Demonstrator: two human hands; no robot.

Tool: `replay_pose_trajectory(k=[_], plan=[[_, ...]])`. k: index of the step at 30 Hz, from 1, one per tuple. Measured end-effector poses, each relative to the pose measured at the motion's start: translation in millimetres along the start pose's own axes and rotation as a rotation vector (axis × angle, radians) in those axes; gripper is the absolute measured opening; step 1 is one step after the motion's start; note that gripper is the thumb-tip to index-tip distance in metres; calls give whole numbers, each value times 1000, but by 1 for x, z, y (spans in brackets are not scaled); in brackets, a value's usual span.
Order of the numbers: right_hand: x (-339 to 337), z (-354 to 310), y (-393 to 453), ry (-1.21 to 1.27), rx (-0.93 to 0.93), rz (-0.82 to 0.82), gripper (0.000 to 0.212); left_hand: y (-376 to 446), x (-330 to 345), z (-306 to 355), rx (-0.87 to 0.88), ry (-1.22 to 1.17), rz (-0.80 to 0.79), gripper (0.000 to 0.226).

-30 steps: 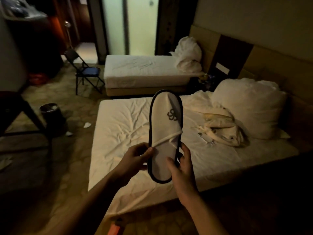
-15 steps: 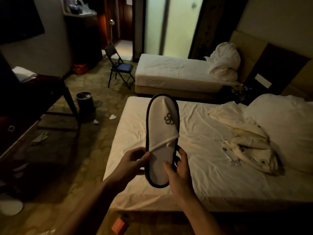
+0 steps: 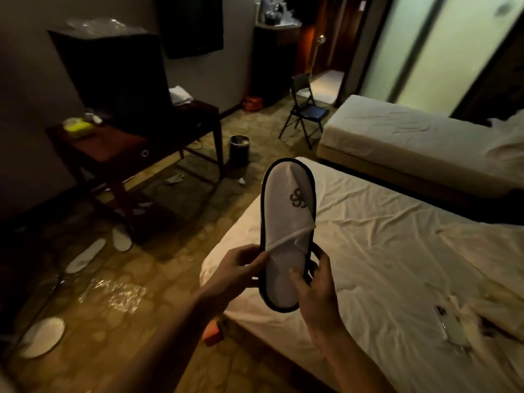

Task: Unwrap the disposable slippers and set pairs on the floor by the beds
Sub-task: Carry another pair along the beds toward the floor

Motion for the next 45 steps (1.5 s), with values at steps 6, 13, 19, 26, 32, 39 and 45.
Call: replay_pose_trajectory(k=[6, 13, 19, 26, 32, 39, 45], plan=[[7, 2, -34, 37, -32, -167, 55, -52, -7, -9, -2, -33, 132, 30], [37, 6, -74, 49, 26, -255, 54, -95, -37, -20, 6, -68, 193, 25], [28, 5, -81, -14, 54, -267, 33, -125, -32, -42, 14, -140, 249, 44], [21, -9, -67, 35, 33, -455, 25, -137, -26, -34, 142, -290, 370, 44], [-13, 3, -32, 82, 85, -252, 11, -152, -35, -43, 233, -238, 573, 22], [-15, 12, -23, 80, 101, -223, 7, -158, -42, -50, 224, -251, 635, 20], [-2, 15, -31, 76, 94, -269, 10, -158, -40, -53, 209, -238, 625, 18]])
Point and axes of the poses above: each hand's wrist, its own y-axis towards the middle knuckle, its own x-axis out of the palm, z = x × y, the point moved 8 cm from there along y, towards the middle knuckle, and after that the axes turned 14 degrees about -y, right-handed, at the moved point
